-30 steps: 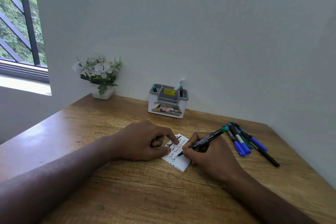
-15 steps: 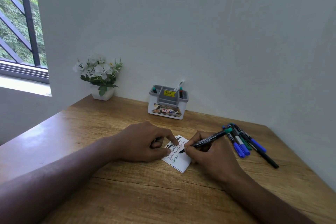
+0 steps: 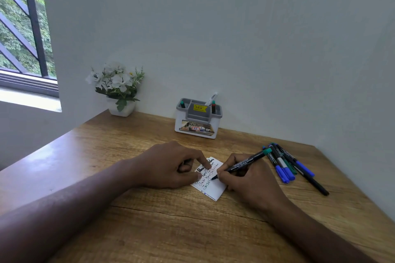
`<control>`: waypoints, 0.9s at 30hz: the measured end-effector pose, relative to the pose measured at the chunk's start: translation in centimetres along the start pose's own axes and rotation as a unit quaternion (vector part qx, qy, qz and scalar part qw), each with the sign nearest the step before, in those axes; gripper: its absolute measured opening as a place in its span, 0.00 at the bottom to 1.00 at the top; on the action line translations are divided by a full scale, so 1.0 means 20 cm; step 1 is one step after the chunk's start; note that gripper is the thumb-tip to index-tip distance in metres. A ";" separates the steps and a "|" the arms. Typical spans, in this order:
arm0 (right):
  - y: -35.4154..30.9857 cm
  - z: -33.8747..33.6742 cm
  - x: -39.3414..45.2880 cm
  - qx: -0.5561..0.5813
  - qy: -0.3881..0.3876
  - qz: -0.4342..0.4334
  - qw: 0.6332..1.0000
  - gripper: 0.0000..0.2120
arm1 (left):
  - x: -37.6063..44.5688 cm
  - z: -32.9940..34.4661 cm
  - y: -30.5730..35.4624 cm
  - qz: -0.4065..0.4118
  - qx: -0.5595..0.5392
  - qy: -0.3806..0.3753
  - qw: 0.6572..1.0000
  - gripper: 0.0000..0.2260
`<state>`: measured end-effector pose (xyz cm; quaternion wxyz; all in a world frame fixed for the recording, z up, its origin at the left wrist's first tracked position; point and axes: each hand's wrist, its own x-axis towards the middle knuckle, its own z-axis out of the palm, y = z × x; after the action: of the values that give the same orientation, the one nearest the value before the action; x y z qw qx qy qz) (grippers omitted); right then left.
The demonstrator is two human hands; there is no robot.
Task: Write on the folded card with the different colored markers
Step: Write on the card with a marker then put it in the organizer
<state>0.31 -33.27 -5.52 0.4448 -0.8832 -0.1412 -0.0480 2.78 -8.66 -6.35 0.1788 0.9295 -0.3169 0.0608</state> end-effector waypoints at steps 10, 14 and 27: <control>0.00 0.00 0.01 0.006 0.007 0.003 1.000 0.02 | 0.00 0.00 0.00 -0.004 -0.002 -0.001 1.000 0.14; 0.00 0.00 0.01 0.002 0.007 0.005 1.000 0.02 | 0.00 0.00 -0.01 -0.004 -0.002 -0.003 1.000 0.14; 0.01 0.00 0.02 0.006 0.022 0.016 1.000 0.03 | 0.00 -0.01 0.00 -0.005 0.016 -0.001 1.000 0.15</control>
<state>0.74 -33.26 -5.61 0.4540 -0.8813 -0.1171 -0.0593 2.74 -8.57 -6.28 0.1634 0.9340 -0.3112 0.0639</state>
